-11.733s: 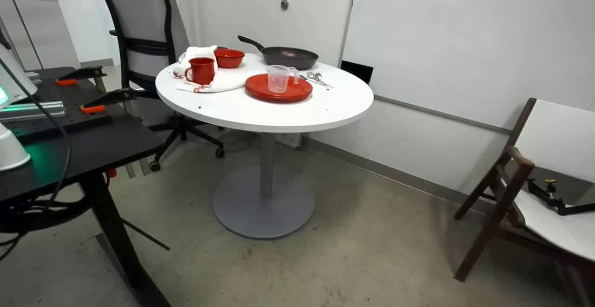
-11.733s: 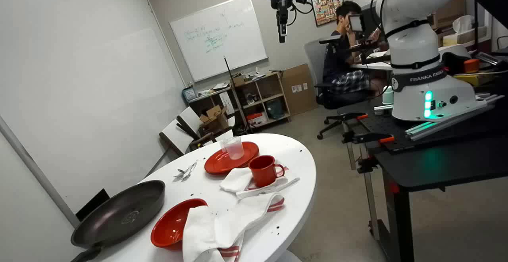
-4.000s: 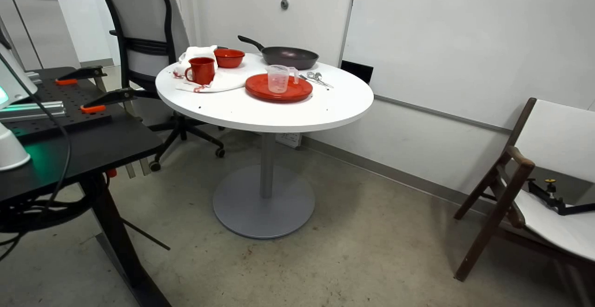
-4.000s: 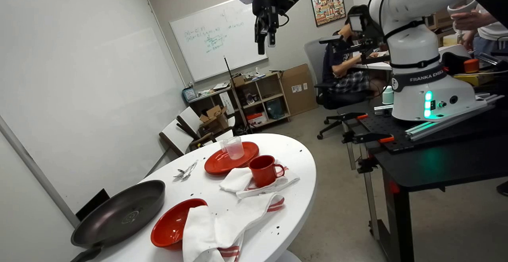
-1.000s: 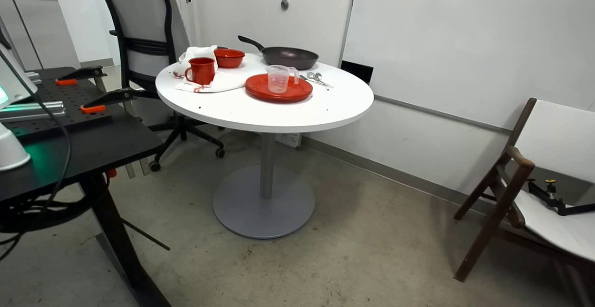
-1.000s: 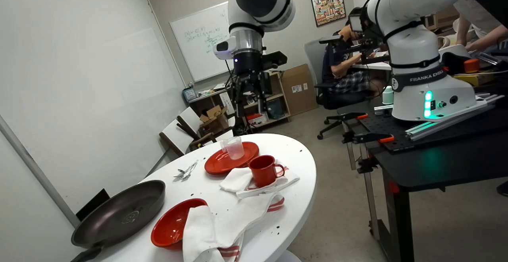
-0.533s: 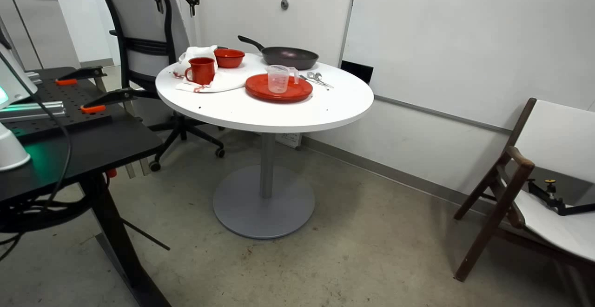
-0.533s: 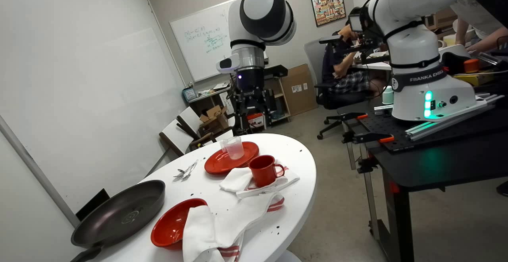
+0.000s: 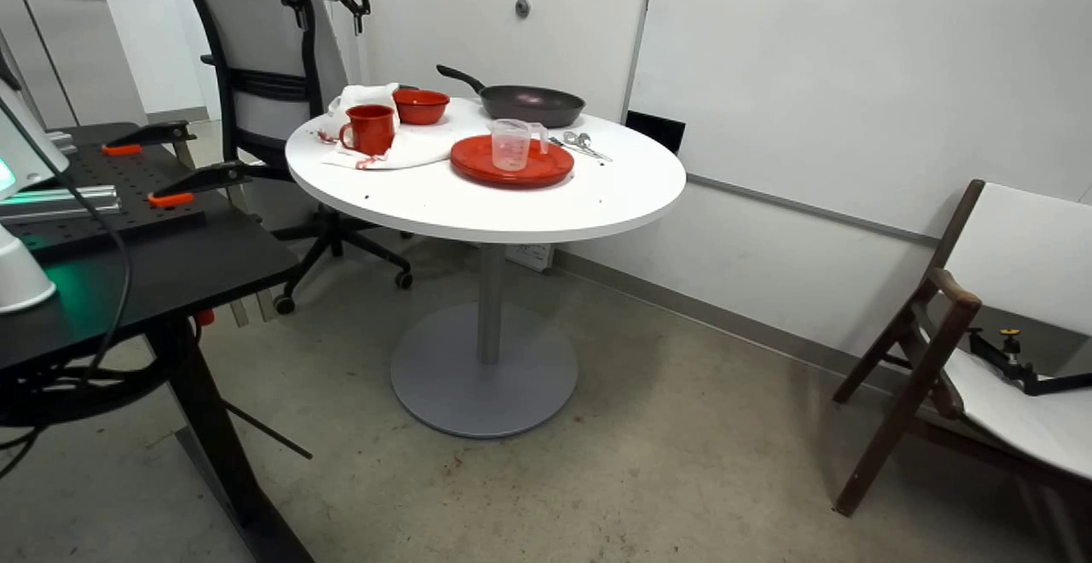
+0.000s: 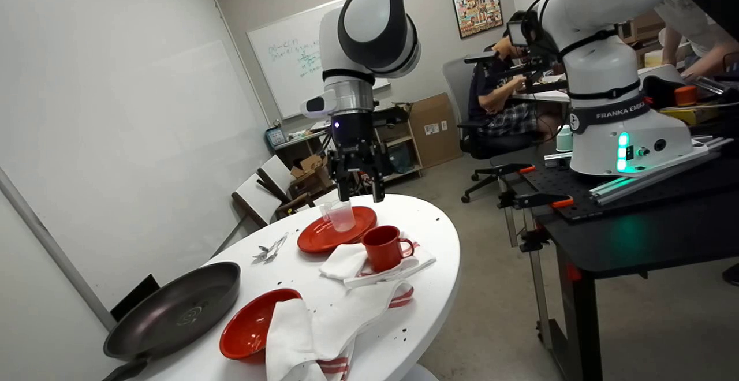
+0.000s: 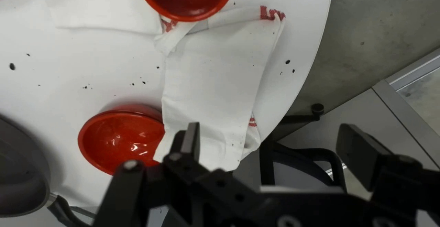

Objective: Use the tea towel to wipe the table

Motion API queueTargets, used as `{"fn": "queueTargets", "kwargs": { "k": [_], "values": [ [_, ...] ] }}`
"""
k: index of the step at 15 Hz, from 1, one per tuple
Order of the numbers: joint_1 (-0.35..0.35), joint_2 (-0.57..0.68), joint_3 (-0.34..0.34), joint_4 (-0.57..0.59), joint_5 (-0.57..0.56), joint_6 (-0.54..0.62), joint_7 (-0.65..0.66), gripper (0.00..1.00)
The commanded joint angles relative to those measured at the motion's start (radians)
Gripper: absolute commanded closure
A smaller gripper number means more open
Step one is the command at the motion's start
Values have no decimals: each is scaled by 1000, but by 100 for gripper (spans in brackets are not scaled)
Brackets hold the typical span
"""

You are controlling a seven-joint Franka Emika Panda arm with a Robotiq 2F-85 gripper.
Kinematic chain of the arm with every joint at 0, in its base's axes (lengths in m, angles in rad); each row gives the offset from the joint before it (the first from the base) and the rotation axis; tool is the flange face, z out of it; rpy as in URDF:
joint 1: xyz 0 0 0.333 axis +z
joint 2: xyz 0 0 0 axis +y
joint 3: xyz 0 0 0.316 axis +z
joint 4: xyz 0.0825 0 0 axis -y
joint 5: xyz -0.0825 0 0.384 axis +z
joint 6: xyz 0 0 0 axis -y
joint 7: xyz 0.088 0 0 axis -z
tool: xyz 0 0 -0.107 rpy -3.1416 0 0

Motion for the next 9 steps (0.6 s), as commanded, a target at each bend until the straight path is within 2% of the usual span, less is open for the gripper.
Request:
{"fn": "queueTargets", "kwargs": {
  "k": [1, 5, 9],
  "values": [
    [-33, 82, 61, 88, -7, -13, -21, 0],
    [-56, 121, 103, 124, -43, -19, -11, 0],
    [-52, 151, 93, 129, -180, -15, 44, 0]
  ]
}}
